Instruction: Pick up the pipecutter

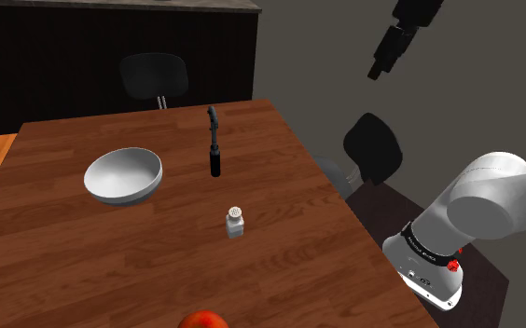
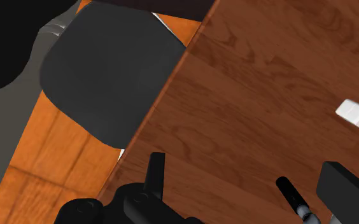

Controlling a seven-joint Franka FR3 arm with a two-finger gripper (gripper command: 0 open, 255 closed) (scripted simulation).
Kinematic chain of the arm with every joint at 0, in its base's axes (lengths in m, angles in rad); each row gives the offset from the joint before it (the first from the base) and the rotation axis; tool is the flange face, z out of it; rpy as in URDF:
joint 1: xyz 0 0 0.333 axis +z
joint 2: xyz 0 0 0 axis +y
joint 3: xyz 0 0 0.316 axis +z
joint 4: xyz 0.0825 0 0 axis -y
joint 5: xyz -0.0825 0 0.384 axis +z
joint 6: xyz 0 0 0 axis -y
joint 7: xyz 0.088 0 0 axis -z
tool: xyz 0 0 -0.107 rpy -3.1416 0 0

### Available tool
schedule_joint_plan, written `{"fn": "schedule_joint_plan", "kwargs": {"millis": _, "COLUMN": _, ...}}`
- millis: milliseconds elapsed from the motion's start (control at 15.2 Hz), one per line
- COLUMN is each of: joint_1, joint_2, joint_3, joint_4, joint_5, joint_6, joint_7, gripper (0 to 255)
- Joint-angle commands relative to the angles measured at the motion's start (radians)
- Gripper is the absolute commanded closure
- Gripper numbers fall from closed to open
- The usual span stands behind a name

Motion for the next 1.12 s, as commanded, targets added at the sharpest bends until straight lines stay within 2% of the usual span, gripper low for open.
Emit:
{"fn": "schedule_joint_plan", "kwargs": {"millis": 0, "joint_1": 0.0, "joint_2": 0.0, "joint_3": 0.0, "joint_4": 0.0, "joint_5": 0.0, "joint_6": 0.0, "joint_7": 0.0, "gripper": 0}}
{"fn": "schedule_joint_plan", "kwargs": {"millis": 330, "joint_1": 0.008, "joint_2": -0.046, "joint_3": 0.139, "joint_4": -0.125, "joint_5": 0.052, "joint_6": 0.205, "joint_7": 0.161, "gripper": 0}}
{"fn": "schedule_joint_plan", "kwargs": {"millis": 660, "joint_1": 0.004, "joint_2": -0.028, "joint_3": 0.296, "joint_4": -0.198, "joint_5": 0.084, "joint_6": 0.418, "joint_7": 0.33, "gripper": 0}}
{"fn": "schedule_joint_plan", "kwargs": {"millis": 858, "joint_1": -0.015, "joint_2": 0.013, "joint_3": 0.401, "joint_4": -0.215, "joint_5": 0.085, "joint_6": 0.546, "joint_7": 0.441, "gripper": 0}}
{"fn": "schedule_joint_plan", "kwargs": {"millis": 1056, "joint_1": -0.057, "joint_2": 0.071, "joint_3": 0.517, "joint_4": -0.21, "joint_5": 0.065, "joint_6": 0.668, "joint_7": 0.561, "gripper": 0}}
